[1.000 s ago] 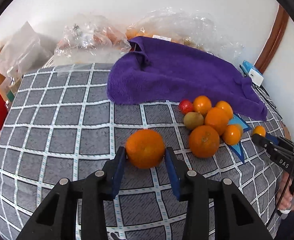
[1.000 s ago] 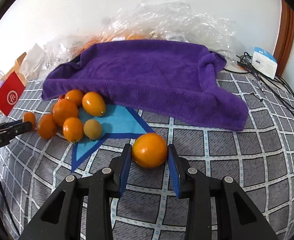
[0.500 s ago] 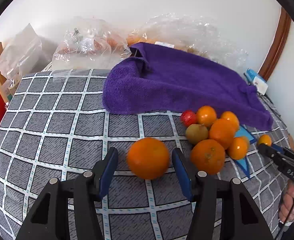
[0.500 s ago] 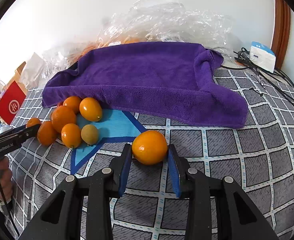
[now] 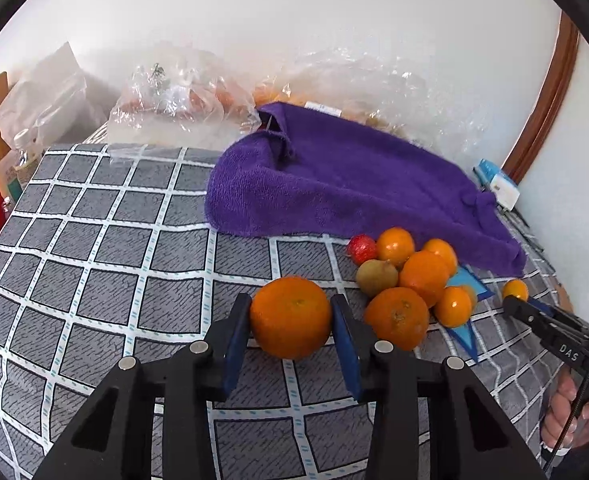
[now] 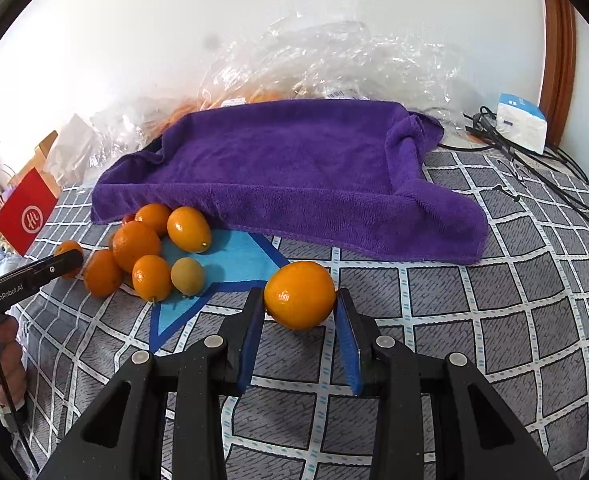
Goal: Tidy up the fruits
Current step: 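Close the left tool on the large orange while the right tool holds the tangerine, then lift both held fruits and carry them over the purple towel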
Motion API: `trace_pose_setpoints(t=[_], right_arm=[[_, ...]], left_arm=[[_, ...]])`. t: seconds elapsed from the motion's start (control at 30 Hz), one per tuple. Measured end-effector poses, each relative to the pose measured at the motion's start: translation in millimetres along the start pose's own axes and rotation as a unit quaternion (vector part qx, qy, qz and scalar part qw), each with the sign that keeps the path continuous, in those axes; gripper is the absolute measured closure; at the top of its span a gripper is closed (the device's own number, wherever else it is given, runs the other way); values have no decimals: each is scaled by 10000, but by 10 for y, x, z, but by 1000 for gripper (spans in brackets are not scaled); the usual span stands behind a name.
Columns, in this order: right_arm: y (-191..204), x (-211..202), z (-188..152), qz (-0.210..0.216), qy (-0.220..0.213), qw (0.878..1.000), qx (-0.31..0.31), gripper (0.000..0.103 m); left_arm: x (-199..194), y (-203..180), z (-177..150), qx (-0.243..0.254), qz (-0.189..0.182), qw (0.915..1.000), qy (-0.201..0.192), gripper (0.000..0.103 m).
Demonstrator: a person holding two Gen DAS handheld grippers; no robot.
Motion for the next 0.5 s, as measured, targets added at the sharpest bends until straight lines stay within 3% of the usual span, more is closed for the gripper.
trace_pose_setpoints(t=[0.37,0.5], right_arm=[[-76,-97,-1,28,-160,9997,192,68],[-57,-198,-23,44,-135,9998,141,68]], left_arm=[[-218,-26,83,-91,-217,9986,-481,65],[-271,-26,90,-184,-176,9987,-433,65]])
Point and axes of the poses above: each gripper's, at about its wrist camera, not at the fingertips, and x roughly the way its jaws point, y to its left, z to its top, the point moved 7 cm from there along x, roughly the way its jaws point, and after that the axes turned 13 degrees about -z, right-handed, at the moved point
